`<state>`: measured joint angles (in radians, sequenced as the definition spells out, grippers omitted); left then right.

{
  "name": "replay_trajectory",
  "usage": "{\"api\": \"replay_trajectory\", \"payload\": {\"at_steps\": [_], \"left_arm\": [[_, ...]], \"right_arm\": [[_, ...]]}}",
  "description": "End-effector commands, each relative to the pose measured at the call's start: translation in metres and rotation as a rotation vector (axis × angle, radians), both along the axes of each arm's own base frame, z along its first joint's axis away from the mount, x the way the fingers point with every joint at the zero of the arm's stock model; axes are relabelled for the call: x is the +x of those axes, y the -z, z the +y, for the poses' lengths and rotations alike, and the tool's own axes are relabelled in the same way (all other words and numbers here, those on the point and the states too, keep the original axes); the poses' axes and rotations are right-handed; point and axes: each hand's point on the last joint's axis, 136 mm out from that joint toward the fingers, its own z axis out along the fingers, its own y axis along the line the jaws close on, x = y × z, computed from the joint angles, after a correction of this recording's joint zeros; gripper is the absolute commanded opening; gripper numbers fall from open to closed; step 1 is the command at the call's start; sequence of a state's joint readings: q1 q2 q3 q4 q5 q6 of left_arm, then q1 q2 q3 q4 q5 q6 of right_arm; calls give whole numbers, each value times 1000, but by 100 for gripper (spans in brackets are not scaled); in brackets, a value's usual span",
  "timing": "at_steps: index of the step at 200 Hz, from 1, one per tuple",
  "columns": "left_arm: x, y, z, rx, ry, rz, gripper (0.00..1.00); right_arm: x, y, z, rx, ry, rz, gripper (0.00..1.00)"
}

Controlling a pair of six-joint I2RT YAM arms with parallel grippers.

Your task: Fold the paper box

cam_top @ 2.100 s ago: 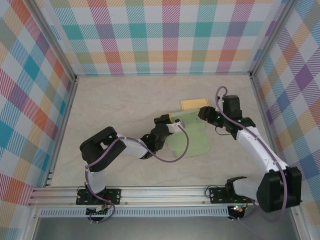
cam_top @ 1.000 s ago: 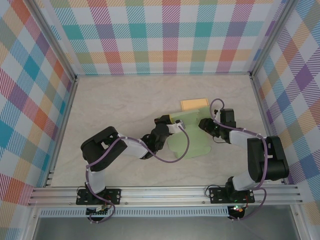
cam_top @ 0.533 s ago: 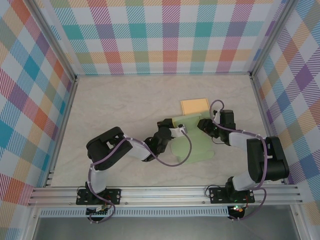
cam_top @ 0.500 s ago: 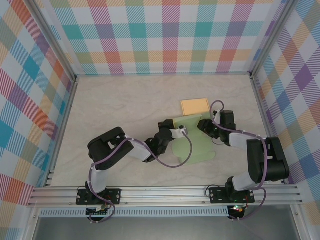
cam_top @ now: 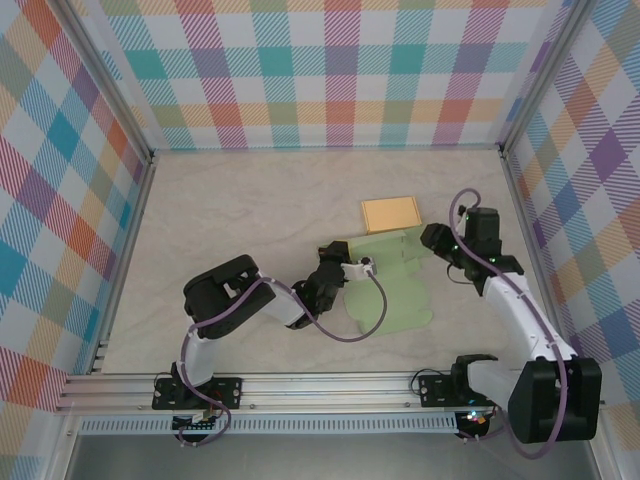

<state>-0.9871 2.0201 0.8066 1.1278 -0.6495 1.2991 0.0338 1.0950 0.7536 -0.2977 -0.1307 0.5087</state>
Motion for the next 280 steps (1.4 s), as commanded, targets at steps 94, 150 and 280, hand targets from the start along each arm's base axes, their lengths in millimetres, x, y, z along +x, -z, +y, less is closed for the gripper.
{"api": "replay_trajectory", "payload": {"at_steps": [94, 150, 280], "left_arm": [[-3, -19, -18, 128, 73, -173, 0], [4, -26, -23, 185, 95, -225, 0], [32, -18, -7, 258, 59, -249, 0]], "right_arm": [[90, 46, -41, -8, -40, 266, 40], [96, 84, -33, 169, -101, 319, 39], [74, 79, -5, 454, -187, 247, 38]]}}
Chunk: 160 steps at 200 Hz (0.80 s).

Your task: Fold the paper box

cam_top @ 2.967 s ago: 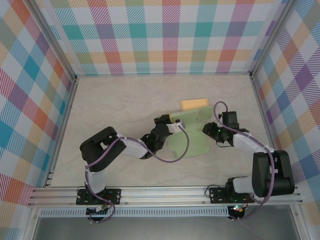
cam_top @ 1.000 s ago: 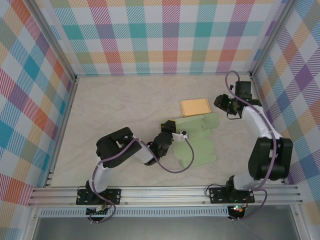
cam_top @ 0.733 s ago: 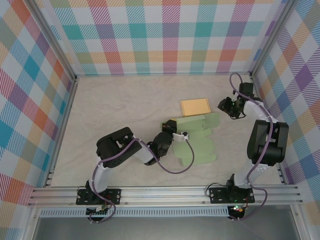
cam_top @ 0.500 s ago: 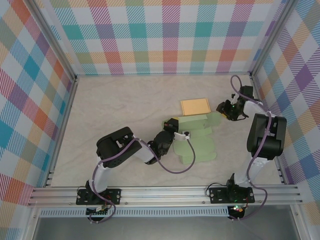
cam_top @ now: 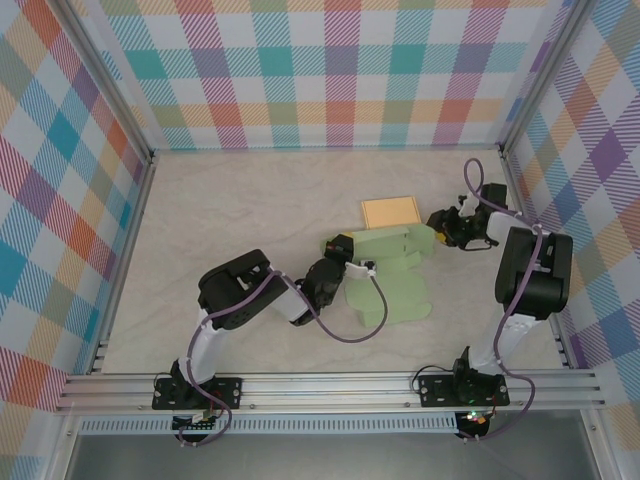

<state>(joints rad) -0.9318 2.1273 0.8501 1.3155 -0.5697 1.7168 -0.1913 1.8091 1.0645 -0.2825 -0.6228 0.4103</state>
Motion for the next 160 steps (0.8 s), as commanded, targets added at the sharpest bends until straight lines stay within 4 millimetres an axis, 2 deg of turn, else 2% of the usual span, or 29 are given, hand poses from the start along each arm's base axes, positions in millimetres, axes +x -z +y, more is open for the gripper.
{"api": "replay_trajectory", "payload": {"at_steps": [1, 24, 51, 84, 135, 160], "left_arm": [[9, -16, -2, -28, 7, -44, 0], [14, -17, -1, -18, 4, -54, 0], [16, -13, -3, 5, 11, -59, 0], [20, -5, -4, 47, 9, -67, 0], [22, -11, -8, 41, 17, -80, 0], [23, -6, -8, 56, 16, -77, 0]], "right_arm": [[-4, -18, 9, 104, -13, -56, 38], [-5, -25, 16, 213, -27, -91, 38], [-6, -23, 23, 298, -48, -104, 37], [-12, -21, 26, 311, -58, -116, 36], [-24, -17, 30, 305, -64, -142, 35], [-29, -12, 32, 312, -62, -149, 34]]}}
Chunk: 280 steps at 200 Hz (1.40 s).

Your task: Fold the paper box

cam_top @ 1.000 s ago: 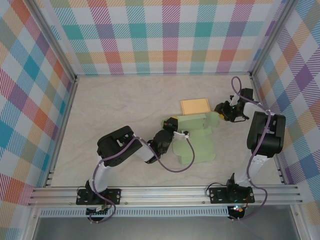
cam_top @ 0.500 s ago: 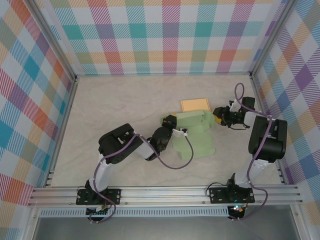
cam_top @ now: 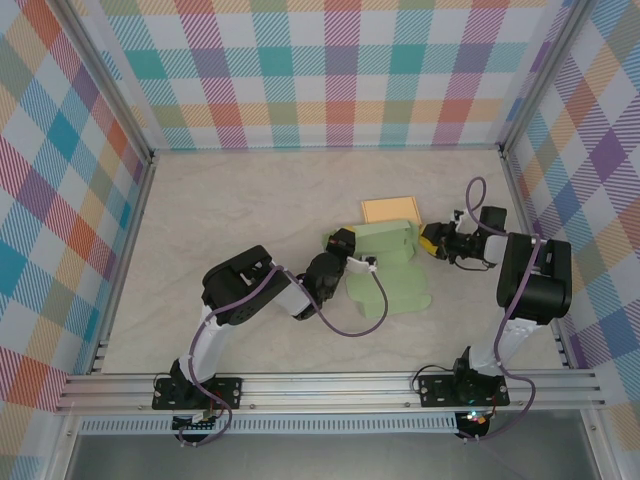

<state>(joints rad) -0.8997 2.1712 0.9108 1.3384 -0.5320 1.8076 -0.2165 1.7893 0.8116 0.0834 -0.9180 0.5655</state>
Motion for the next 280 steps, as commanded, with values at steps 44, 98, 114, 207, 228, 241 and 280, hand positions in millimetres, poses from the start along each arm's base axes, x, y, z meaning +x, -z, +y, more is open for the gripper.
{"api": "replay_trajectory", "payload": {"at_steps": [44, 98, 114, 207, 228, 241, 280], "left_arm": [[5, 1, -5, 14, 13, -23, 0], [5, 2, -5, 24, 16, -24, 0], [6, 2, -5, 25, 19, -25, 0], [6, -2, -8, 28, 29, -36, 0], [5, -3, -8, 27, 34, -35, 0], [5, -2, -8, 27, 37, -33, 0], [4, -3, -9, 23, 46, -32, 0]], "right_arm": [[-12, 0, 10, -104, -15, -88, 33], [-24, -3, 13, -253, 5, -147, 33], [-26, -7, 14, -291, -1, -174, 33], [-28, -21, 31, -384, -66, -272, 41], [-22, -18, 30, -418, -61, -258, 43], [-18, -16, 30, -447, -57, -252, 43], [-10, -12, 28, -557, -23, -260, 43]]}}
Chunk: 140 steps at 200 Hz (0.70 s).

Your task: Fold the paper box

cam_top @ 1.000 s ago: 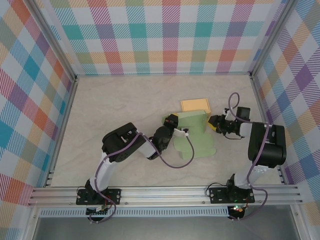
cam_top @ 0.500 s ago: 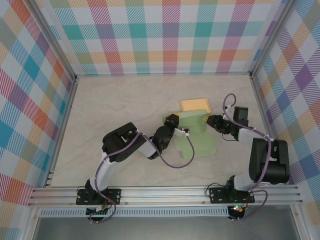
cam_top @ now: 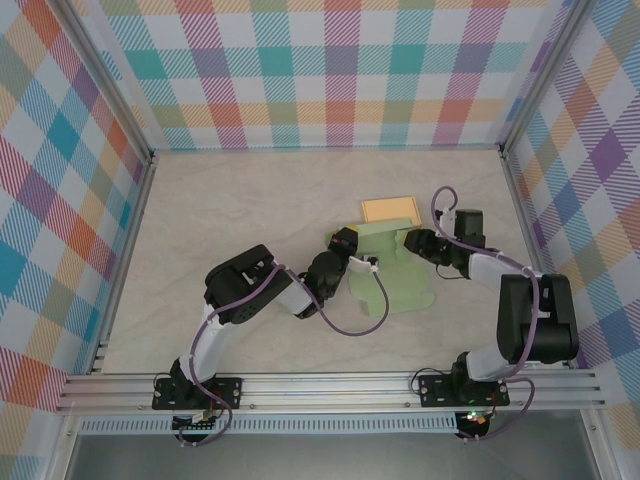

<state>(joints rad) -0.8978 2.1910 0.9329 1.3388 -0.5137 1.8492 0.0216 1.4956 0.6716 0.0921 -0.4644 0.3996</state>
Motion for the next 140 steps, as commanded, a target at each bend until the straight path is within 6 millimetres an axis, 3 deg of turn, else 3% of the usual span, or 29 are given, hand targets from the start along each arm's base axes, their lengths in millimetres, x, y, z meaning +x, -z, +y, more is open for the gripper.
{"api": "replay_trajectory", "payload": {"at_steps": [1, 140], "left_arm": [[1, -5, -4, -14, 31, -15, 0], [-1, -5, -6, -33, 56, -2, 0]], "right_arm": [[10, 1, -5, -103, 26, -33, 43], [37, 16, 1, -279, 108, -161, 35]]}}
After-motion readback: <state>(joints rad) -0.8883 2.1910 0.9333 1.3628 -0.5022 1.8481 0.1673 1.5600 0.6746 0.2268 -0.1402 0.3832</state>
